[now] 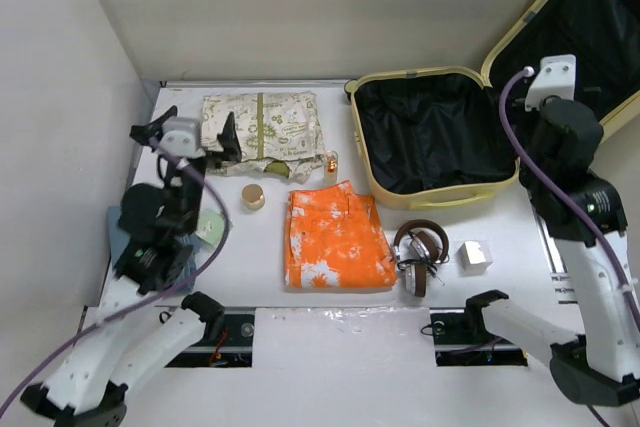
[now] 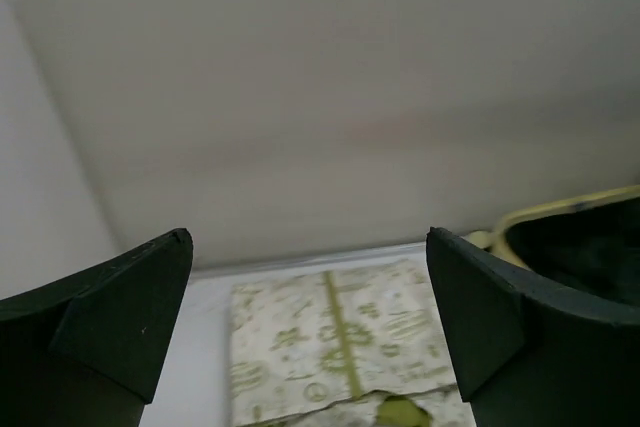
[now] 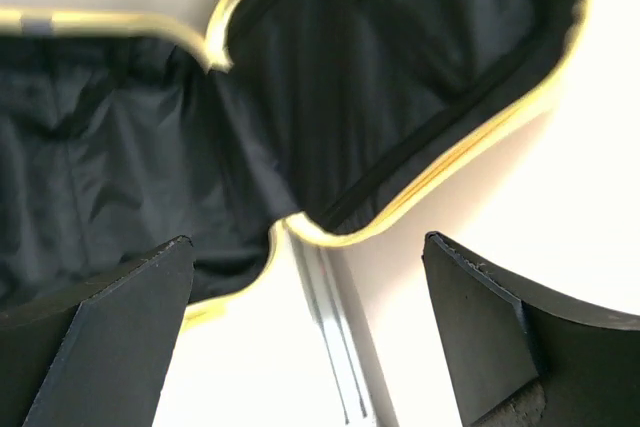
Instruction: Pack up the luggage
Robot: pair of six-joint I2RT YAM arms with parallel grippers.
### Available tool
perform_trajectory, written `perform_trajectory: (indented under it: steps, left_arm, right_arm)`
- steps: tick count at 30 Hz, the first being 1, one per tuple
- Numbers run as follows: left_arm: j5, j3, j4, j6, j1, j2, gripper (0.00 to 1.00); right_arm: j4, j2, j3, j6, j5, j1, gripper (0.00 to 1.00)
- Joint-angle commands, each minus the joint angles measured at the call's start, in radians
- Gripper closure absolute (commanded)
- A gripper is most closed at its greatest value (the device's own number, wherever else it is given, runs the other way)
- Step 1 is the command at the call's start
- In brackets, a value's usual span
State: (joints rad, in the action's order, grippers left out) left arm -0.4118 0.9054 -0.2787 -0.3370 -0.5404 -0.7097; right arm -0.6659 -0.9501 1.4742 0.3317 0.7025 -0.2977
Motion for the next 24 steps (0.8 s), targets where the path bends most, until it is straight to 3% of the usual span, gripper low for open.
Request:
perform_trajectory:
  steps: [1,3,4,6,10,16,18,24]
  left_arm:
    - [0.410,0.044,0.421,0.196,0.003,0.026,0.00]
    - [0.480,0.053,0.466,0.196,0.003,0.035,0.00]
    - [0.494,0.053,0.475,0.205,0.003,0.035,0.00]
    - [0.507,0.043,0.493,0.205,0.003,0.035,0.00]
    - [0.519,0.033,0.507,0.205,0.003,0.035,0.00]
    - [0.519,0.043,0.509,0.234,0.003,-0.014,0.00]
    - [0.528,0.052,0.521,0.243,0.003,-0.033,0.00]
    - [0.550,0.093,0.572,0.216,0.003,-0.080,0.00]
  right_arm:
    - [-0.272,-0.078,0.151,-0.099,-0.026,-0.012,0.00]
    - [-0.293,-0.092,0.252,-0.166,-0.224,0.037,0.00]
    - [-0.304,-0.092,0.265,-0.166,-0.453,0.061,0.00]
    - [-0.401,-0.133,0.276,-0.241,-0.585,0.127,0.00]
    - [-0.707,-0.208,0.128,-0.394,-0.584,0.170,0.00]
    - [-0.718,-0.082,-0.078,-0.471,-0.655,0.287,0.00]
    - [-0.700,-0.082,-0.172,-0.487,-0.707,0.299,0.00]
    - [-0.608,-0.205,-0.253,-0.499,-0.736,0.393,0.00]
